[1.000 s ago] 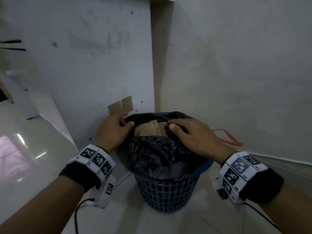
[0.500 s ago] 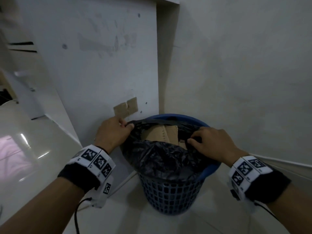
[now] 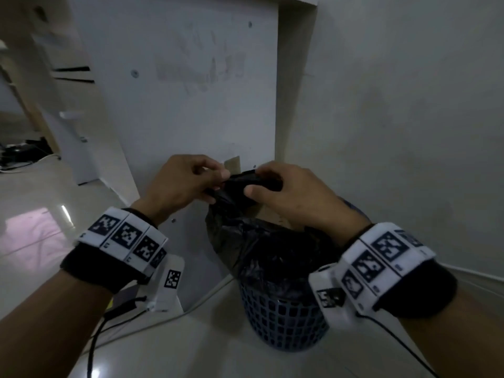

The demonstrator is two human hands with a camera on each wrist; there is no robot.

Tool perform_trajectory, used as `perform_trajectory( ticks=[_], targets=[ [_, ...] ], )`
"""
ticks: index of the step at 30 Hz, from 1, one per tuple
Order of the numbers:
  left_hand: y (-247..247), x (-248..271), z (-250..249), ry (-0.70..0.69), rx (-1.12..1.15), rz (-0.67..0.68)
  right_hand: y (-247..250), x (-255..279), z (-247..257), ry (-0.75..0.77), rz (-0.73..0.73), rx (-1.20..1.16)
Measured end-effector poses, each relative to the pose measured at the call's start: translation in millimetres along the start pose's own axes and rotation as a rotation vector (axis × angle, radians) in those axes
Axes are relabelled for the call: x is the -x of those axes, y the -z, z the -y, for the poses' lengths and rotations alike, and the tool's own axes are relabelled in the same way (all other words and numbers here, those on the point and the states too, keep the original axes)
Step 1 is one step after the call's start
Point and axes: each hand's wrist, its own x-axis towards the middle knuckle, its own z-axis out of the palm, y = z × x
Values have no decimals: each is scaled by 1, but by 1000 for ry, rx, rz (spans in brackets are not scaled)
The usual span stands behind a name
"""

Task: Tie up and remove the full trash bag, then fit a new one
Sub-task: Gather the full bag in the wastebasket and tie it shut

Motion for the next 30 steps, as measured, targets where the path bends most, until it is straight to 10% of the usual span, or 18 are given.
perform_trajectory(
  ticks=[5, 11, 17, 23, 30],
  targets=[
    [-7, 4, -17, -65, 50, 92, -33, -8, 8, 87, 29, -310],
    [-1, 9, -10, -81, -12, 250, -42, -12, -10, 61, -98, -127],
    [1, 5, -13, -43, 18, 170, -45, -6, -6, 201, -154, -50],
    [6, 6, -8, -221, -428, 191, -42, 3, -11, 166, -79, 197],
    [17, -1, 18, -56, -66, -95, -29, 9, -31, 2, 48, 339]
  ],
)
